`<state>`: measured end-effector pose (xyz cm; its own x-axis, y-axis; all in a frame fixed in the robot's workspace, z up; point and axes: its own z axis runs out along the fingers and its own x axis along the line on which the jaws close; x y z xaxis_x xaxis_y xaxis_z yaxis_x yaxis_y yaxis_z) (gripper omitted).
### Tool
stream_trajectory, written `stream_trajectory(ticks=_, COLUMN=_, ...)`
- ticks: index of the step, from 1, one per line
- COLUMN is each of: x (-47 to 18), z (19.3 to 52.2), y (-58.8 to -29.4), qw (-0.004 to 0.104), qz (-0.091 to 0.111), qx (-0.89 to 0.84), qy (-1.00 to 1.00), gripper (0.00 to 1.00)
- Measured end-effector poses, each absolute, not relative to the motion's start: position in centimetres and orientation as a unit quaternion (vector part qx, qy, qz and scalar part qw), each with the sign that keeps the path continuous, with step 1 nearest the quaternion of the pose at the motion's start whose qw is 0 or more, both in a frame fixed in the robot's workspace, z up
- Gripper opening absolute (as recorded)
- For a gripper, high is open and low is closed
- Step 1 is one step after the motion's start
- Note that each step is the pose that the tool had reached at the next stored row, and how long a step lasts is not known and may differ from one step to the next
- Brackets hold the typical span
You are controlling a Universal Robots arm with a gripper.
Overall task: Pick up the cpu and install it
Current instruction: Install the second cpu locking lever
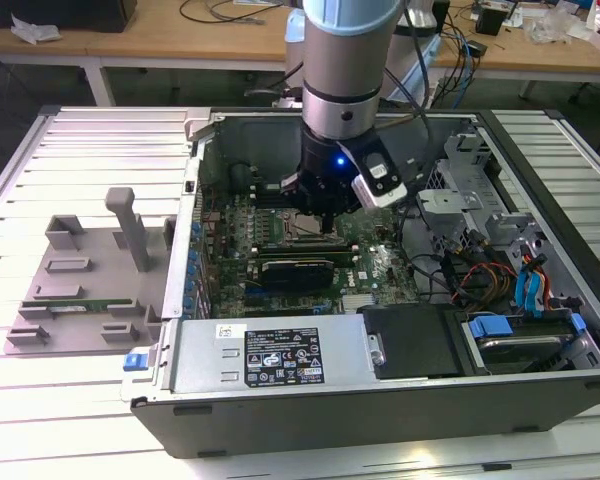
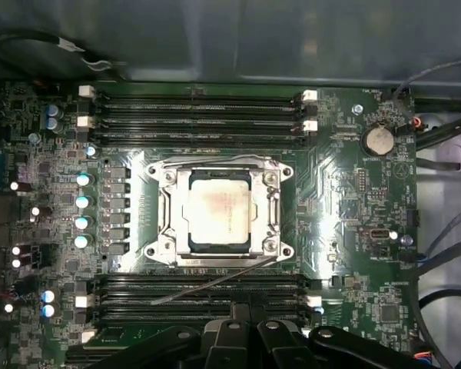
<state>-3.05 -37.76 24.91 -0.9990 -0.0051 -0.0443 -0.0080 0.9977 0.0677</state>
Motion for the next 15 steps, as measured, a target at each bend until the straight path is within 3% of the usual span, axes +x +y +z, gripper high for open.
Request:
stream_trajectory(ticks=4, x=-4.6, z=24.6, y=-38.1, qw=0.022, qz=0.046, qx=-0.003, qy=0.999, gripper=0.11)
stream_trajectory(ticks=15, x=-6.6, z=21.7, y=-38.2, qw=0.022, qz=0.048, qx=-0.004, qy=0.999, gripper=0.11)
